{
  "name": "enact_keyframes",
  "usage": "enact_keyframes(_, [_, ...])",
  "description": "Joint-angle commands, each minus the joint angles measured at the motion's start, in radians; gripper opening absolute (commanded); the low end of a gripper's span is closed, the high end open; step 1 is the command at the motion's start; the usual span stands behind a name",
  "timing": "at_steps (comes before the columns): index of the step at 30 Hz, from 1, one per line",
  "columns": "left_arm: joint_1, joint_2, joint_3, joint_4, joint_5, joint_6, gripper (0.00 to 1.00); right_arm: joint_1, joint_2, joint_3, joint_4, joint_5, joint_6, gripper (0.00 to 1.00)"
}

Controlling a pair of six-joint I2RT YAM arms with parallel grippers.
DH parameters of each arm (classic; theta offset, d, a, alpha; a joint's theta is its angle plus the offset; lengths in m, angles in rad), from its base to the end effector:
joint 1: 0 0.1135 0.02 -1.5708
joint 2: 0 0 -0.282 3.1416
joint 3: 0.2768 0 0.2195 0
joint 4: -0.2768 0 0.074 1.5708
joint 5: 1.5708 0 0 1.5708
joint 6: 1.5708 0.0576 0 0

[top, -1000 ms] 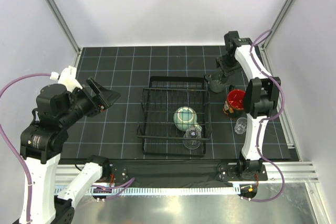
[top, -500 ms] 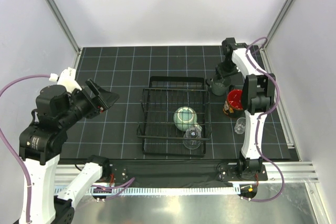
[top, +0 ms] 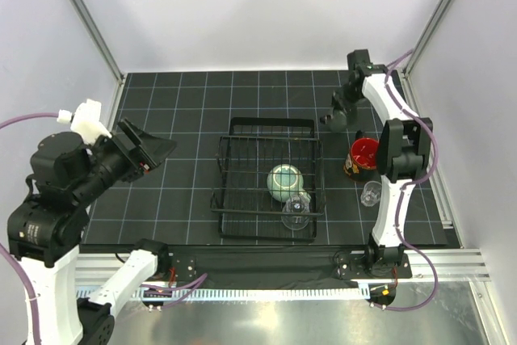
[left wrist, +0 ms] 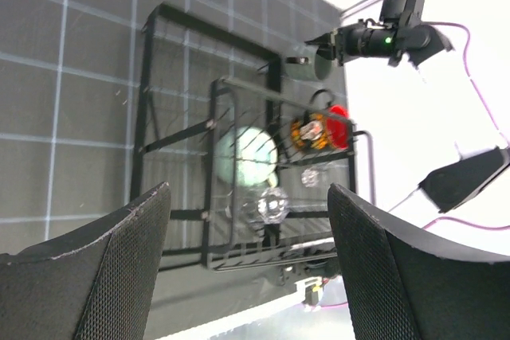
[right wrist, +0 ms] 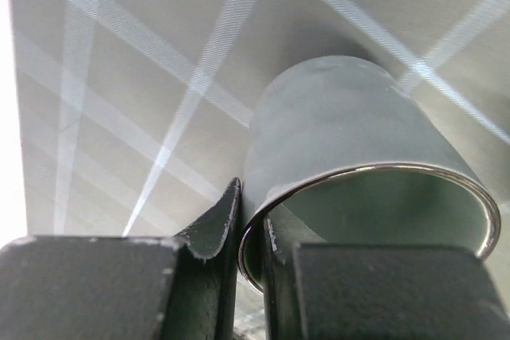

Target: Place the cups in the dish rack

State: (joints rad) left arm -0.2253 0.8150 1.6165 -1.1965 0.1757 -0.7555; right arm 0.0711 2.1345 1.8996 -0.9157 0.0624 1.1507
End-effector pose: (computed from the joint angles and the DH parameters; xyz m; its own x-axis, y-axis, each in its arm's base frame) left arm 0.0475 -0.0212 0.4618 -0.5317 -0.5707 -0.6258 0.0174 0.7313 -0.6818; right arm 0.4428 0.0279 0.2410 -0.4130 0.8842 -0.2184 0.8130 0.4660 0.3492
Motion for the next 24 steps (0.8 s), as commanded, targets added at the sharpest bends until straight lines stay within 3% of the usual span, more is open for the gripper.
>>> enact_keyframes(1, [-0.002,0.036,0.110,-0.008,0.042,-0.021,0.77,-0.004,-0.211,0.010,0.300,-0.143,-0.183,0.04])
enact_keyframes(7, [-0.002,0.073,0.171,0.086,0.195,-0.111,0.82,0.021,-0.445,-0.051,0.562,-0.346,-0.359,0.04])
enact_keyframes(12, [-0.002,0.087,0.080,0.350,0.408,-0.255,0.85,0.073,-0.587,-0.114,0.733,-0.573,-0.417,0.04])
enact_keyframes(17, [-0.003,0.130,-0.033,0.624,0.596,-0.456,0.84,0.171,-0.787,-0.292,1.081,-0.765,-0.387,0.04])
enact_keyframes(24, [-0.048,0.161,-0.089,0.888,0.598,-0.574,0.87,0.331,-0.952,-0.459,1.275,-0.721,-0.315,0.04])
